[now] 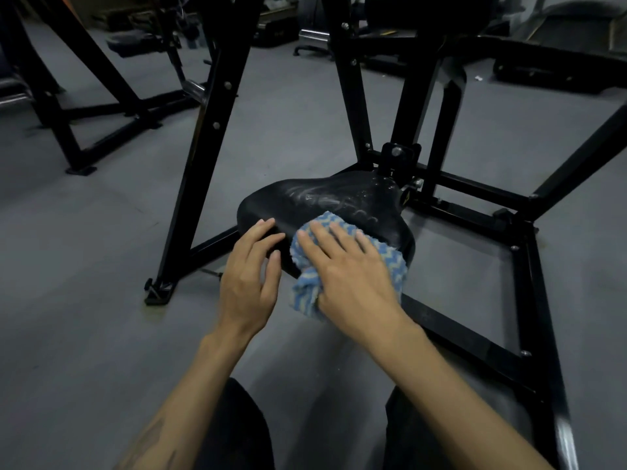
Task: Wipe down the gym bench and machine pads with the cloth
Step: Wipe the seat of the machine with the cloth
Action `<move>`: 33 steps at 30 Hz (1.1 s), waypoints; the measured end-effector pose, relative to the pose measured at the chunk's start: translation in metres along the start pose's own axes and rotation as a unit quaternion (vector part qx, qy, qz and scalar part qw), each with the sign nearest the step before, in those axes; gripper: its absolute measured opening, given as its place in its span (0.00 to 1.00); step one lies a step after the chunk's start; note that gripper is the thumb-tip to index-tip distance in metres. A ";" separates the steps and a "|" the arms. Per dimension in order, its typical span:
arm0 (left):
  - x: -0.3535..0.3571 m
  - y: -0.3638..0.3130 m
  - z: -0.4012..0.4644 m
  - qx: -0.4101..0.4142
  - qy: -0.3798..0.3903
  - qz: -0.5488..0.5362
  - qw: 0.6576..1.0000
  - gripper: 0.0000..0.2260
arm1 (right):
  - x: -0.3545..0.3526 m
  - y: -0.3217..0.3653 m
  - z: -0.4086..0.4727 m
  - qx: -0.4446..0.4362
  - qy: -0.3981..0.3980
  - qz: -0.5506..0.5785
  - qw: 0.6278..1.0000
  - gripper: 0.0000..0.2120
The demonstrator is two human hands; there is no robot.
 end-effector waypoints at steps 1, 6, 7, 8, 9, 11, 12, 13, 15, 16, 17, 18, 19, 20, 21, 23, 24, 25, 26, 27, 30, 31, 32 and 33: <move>0.000 0.002 0.000 0.001 -0.002 0.004 1.000 0.14 | 0.001 -0.002 -0.008 -0.003 -0.012 -0.003 1.000 0.37; -0.003 0.020 -0.003 -0.043 -0.001 0.021 0.999 0.16 | 0.012 0.010 -0.005 -0.006 -0.042 -0.027 0.999 0.36; -0.004 0.022 -0.003 -0.048 0.001 0.032 0.998 0.17 | 0.012 0.018 0.007 -0.016 -0.026 -0.036 0.999 0.36; -0.005 0.025 -0.003 -0.049 0.006 0.045 0.998 0.18 | 0.009 0.025 0.018 -0.022 -0.007 -0.047 0.999 0.36; -0.005 0.027 -0.002 -0.050 0.011 0.056 0.997 0.18 | 0.007 0.029 0.026 -0.027 0.003 -0.059 0.998 0.37; -0.007 0.031 -0.001 -0.053 0.018 0.066 0.996 0.19 | 0.005 0.029 0.030 -0.030 0.013 -0.063 0.997 0.37; -0.007 0.033 -0.001 -0.055 0.019 0.065 0.996 0.19 | 0.005 0.025 0.024 -0.028 0.023 -0.061 0.997 0.37; -0.007 0.034 -0.001 -0.060 0.018 0.061 0.996 0.19 | 0.004 0.021 0.016 -0.024 0.029 -0.060 0.997 0.36; -0.007 0.037 -0.001 -0.073 0.015 0.053 0.996 0.19 | 0.001 0.017 0.000 -0.019 0.027 -0.060 0.998 0.35; -0.007 0.038 -0.001 -0.079 0.015 0.048 0.996 0.19 | 0.001 0.017 -0.002 -0.023 0.030 -0.064 0.997 0.35; -0.006 0.039 -0.002 -0.081 0.018 0.042 0.996 0.19 | 0.001 0.019 0.002 -0.033 0.034 -0.067 0.997 0.34; -0.006 0.039 -0.003 -0.082 0.021 0.035 0.996 0.19 | 0.002 0.023 0.010 -0.046 0.031 -0.073 0.996 0.34; -0.006 0.040 -0.003 -0.082 0.024 0.030 0.996 0.19 | 0.003 0.028 0.022 -0.056 0.025 -0.082 0.995 0.33; -0.006 0.041 -0.004 -0.083 0.026 0.031 0.996 0.19 | 0.003 0.034 0.034 -0.065 0.019 -0.087 0.994 0.33; -0.007 0.043 -0.003 -0.085 0.026 0.036 0.995 0.20 | 0.004 0.038 0.044 -0.069 0.019 -0.085 0.994 0.32; -0.008 0.047 -0.003 -0.096 0.023 0.039 0.994 0.20 | 0.008 0.041 0.056 -0.068 0.016 -0.075 0.995 0.32; -0.009 0.049 -0.004 -0.105 0.021 0.034 0.994 0.20 | 0.008 0.039 0.055 -0.062 0.002 -0.075 0.995 0.31; -0.010 0.051 -0.005 -0.113 0.019 0.026 0.993 0.20 | 0.008 0.035 0.050 -0.050 -0.017 -0.077 0.996 0.31; -0.010 0.052 -0.005 -0.119 0.018 0.020 0.993 0.20 | 0.006 0.032 0.044 -0.035 -0.029 -0.082 0.996 0.31; -0.010 0.053 -0.006 -0.121 0.017 0.015 0.992 0.20 | 0.005 0.029 0.037 -0.019 -0.024 -0.083 0.996 0.32; -0.007 0.057 -0.008 -0.119 0.016 0.006 0.993 0.19 | 0.002 0.024 0.020 -0.005 0.037 -0.081 0.996 0.35; -0.006 0.058 -0.008 -0.119 0.018 0.005 0.993 0.19 | 0.001 0.025 0.019 -0.013 0.034 -0.084 0.996 0.35; -0.005 0.060 -0.008 -0.121 0.022 0.005 0.992 0.20 | 0.000 0.026 0.020 -0.023 0.026 -0.089 0.995 0.35; -0.004 0.061 -0.007 -0.123 0.028 0.007 0.992 0.20 | 0.001 0.029 0.025 -0.035 0.023 -0.093 0.995 0.36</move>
Point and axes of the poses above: each hand's wrist, its own z-axis towards the middle knuckle, its own x-axis out of the palm, y = z × x, the point moved 3 cm from there along z, towards the middle knuckle, and after that the axes turned 6 degrees about z, right-handed, at the moved point
